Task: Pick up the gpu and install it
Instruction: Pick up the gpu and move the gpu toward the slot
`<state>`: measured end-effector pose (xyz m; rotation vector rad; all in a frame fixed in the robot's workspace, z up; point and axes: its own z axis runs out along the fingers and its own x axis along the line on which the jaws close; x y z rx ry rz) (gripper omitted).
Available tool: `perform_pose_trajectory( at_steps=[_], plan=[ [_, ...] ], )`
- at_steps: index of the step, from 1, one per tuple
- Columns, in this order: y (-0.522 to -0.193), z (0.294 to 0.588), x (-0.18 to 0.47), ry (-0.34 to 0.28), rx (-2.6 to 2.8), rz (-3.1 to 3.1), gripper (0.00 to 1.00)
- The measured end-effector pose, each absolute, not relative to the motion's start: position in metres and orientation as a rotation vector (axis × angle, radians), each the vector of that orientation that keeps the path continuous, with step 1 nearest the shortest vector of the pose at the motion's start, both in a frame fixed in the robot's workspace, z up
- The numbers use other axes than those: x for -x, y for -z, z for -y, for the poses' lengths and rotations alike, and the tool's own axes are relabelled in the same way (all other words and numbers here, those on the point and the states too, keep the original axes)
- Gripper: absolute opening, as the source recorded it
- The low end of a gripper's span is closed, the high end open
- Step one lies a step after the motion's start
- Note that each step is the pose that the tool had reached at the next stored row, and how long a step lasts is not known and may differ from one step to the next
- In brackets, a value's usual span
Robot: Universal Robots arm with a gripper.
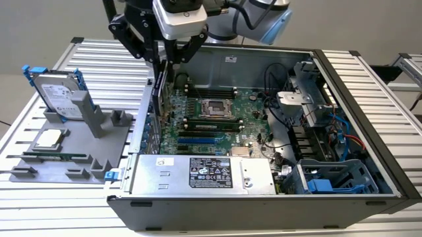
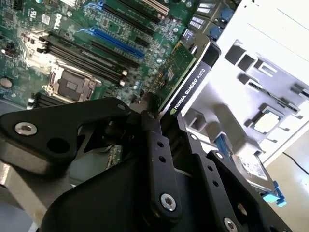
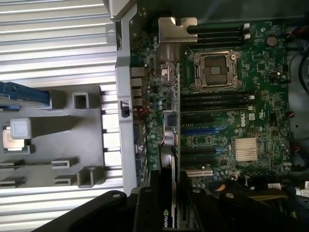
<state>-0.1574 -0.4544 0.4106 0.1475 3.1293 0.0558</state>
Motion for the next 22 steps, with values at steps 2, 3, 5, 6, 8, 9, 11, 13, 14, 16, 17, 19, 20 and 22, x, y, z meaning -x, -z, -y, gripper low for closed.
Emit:
perform_pose_trajectory(
  at_steps=[2, 3, 5, 6, 8, 9, 11, 13, 14, 16, 17, 19, 20, 22],
  plan=[
    [-0.411, 0.454, 0.155, -0.056, -0.147, -3.129, 0.00],
    [-0.411, 0.454, 0.153, -0.056, -0.147, -3.129, 0.00],
    [-0.411, 0.454, 0.150, -0.056, -0.147, -3.129, 0.00],
    [-0.411, 0.454, 0.149, -0.056, -0.147, -3.129, 0.00],
    [-0.411, 0.454, 0.146, -0.056, -0.147, -3.129, 0.00],
    [-0.411, 0.454, 0.145, -0.056, -0.148, -3.129, 0.00],
    [-0.411, 0.454, 0.142, -0.056, -0.147, -3.129, 0.00],
    [-0.411, 0.454, 0.139, -0.056, -0.147, -3.129, 0.00],
    [-0.411, 0.454, 0.137, -0.056, -0.147, -3.129, 0.00],
    [-0.411, 0.454, 0.134, -0.056, -0.147, -3.129, 0.00],
    [-0.411, 0.454, 0.132, -0.056, -0.147, -3.129, 0.00],
    [-0.411, 0.454, 0.129, -0.056, -0.147, -3.129, 0.00],
    [-0.411, 0.454, 0.127, -0.056, -0.147, -3.129, 0.00],
    [-0.411, 0.454, 0.124, -0.056, -0.147, -3.129, 0.00]
  ],
)
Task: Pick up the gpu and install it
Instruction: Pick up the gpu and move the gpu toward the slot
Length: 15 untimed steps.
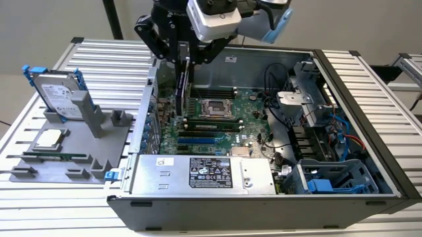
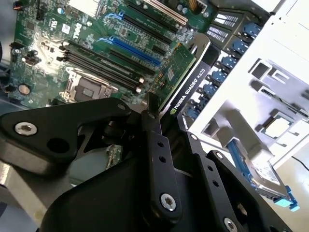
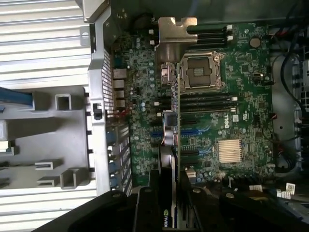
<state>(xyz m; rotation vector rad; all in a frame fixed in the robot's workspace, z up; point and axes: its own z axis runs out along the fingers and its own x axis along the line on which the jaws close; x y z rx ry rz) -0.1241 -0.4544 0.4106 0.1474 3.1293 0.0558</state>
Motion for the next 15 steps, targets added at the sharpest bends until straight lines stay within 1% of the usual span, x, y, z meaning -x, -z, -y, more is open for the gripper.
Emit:
perform_pose_trajectory(
  at_steps=[15],
  plan=[
    [-0.411, 0.454, 0.099, -0.056, -0.147, -3.129, 0.00]
  ],
)
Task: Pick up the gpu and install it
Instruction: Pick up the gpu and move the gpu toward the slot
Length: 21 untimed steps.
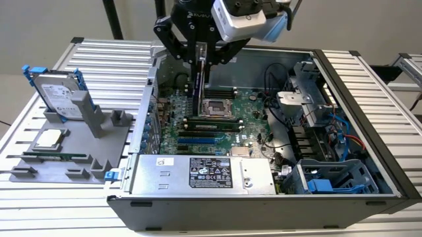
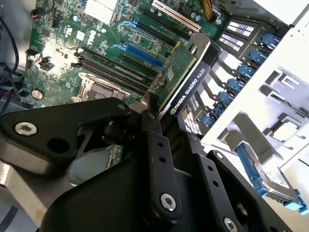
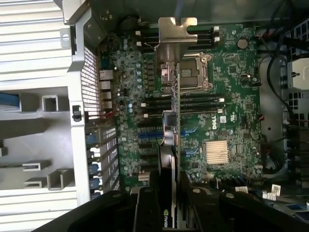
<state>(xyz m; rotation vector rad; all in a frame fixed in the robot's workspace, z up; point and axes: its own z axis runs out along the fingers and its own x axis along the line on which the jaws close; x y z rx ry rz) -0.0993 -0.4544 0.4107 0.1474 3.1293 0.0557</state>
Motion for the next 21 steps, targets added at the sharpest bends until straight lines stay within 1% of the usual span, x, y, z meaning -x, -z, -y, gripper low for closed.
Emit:
perform_pose_trajectory(
  at_steps=[21],
  plan=[
    [-0.411, 0.454, 0.067, -0.056, -0.147, -3.129, 0.00]
  ],
)
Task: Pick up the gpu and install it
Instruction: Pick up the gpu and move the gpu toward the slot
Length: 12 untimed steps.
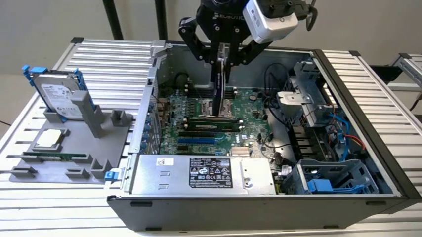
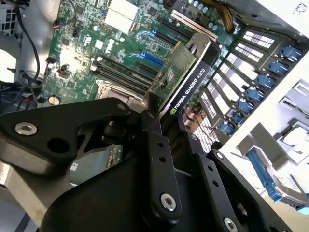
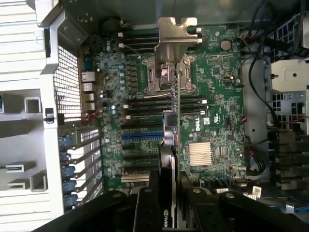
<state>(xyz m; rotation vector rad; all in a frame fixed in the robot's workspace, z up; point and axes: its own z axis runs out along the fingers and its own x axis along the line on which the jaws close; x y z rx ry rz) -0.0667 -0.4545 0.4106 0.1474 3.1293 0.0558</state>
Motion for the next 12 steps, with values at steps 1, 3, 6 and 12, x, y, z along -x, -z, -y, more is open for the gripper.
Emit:
perform_pose_trajectory(
  at_steps=[1, 3, 6, 12],
  plan=[
    [-0.4106, 0.4545, 0.0655, -0.056, -0.147, -3.129, 0.00],
    [-0.4107, 0.4545, 0.0646, -0.056, -0.147, -3.129, 0.00],
    [-0.4107, 0.4544, 0.0641, -0.056, -0.147, -3.129, 0.00],
    [-0.4106, 0.4544, 0.0640, -0.056, -0.147, -3.129, 0.00]
  ],
)
